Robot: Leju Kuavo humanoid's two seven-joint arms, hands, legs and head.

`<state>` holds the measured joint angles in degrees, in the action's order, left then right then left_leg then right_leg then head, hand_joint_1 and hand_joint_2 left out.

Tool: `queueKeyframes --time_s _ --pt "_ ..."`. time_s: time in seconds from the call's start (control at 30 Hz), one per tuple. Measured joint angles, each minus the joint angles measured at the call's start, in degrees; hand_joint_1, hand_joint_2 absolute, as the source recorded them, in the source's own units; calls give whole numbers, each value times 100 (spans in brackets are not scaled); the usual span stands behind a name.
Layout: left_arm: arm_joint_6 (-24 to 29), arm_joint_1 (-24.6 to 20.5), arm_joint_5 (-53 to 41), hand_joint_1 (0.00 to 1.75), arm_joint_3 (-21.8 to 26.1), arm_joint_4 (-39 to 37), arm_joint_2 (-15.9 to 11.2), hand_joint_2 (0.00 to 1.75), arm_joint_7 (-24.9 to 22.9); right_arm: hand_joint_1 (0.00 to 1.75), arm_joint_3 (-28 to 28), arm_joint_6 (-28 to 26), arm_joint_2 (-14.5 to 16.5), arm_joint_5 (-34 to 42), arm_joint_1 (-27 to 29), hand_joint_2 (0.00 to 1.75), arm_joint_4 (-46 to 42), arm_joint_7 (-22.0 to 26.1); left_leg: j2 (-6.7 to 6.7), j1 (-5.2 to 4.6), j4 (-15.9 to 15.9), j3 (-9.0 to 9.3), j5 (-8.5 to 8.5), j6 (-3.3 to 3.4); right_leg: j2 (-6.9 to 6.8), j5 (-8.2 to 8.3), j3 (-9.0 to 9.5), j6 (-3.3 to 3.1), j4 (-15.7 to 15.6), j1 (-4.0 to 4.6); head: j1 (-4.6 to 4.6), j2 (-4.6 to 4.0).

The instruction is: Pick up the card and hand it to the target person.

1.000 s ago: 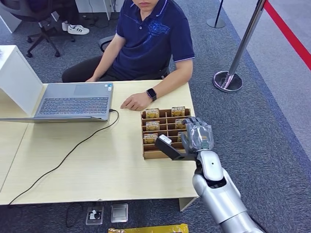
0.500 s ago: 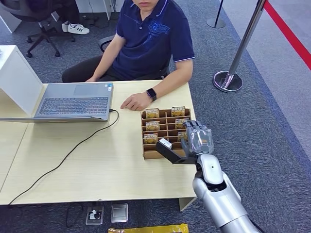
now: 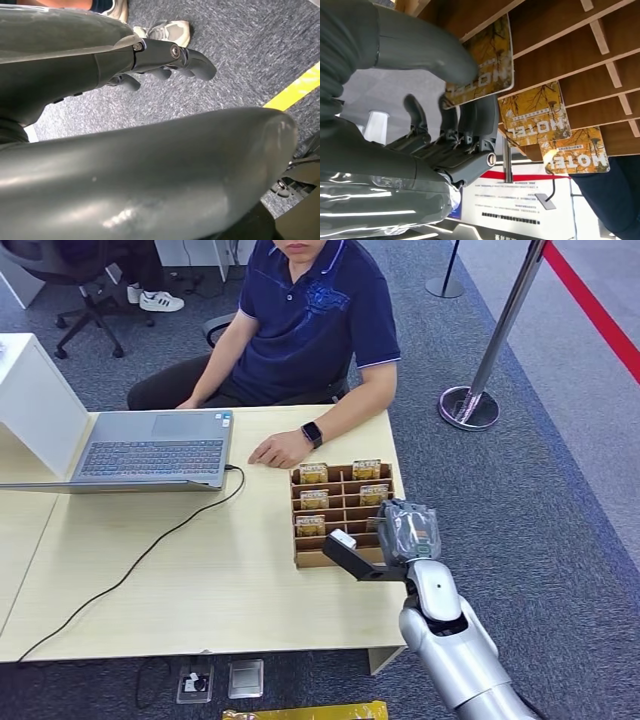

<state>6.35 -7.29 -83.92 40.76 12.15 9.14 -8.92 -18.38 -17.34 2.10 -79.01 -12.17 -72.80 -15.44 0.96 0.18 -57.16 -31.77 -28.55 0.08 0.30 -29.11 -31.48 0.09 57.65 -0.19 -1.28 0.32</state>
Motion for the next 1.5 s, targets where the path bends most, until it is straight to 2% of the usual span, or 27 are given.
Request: queueKeyframes --time_s 0.63,0.8,0.97,1.2,1.33,1.5 --pt "-86 -122 -23 0 -82 0 -2 0 -57 175 110 -242 -38 91 -12 175 81 61 0 0 -2 3 1 0 0 2 4 2 0 0 1 -1" --pt "-115 -148 -51 0 -94 0 -2 0 -92 175 167 -437 -94 141 -32 175 -321 270 -1 0 -4 -2 2 1 1 5 0 5 0 -1 -5 0" --pt "-101 -204 -73 0 -115 0 -1 0 -103 175 190 -432 -152 565 -515 175 -1046 646 -2 0 -4 -1 4 1 2 6 0 5 1 0 1 1" --pt "-58 -267 -93 0 -143 -1 0 0 -117 175 126 -407 -76 825 -1265 175 -1181 780 -1 0 -4 -3 7 1 1 8 1 5 3 0 -3 1" --pt "-68 -316 -171 0 -173 -2 0 0 -190 175 54 -651 105 1022 -1744 175 -738 868 -1 0 -4 -3 7 1 2 8 1 4 5 0 -1 0" --pt "-64 -365 -196 0 -231 -2 0 0 -248 175 -19 -1324 428 1141 -2432 175 522 1065 -1 0 -4 -2 12 -2 2 10 1 2 9 0 -2 1"
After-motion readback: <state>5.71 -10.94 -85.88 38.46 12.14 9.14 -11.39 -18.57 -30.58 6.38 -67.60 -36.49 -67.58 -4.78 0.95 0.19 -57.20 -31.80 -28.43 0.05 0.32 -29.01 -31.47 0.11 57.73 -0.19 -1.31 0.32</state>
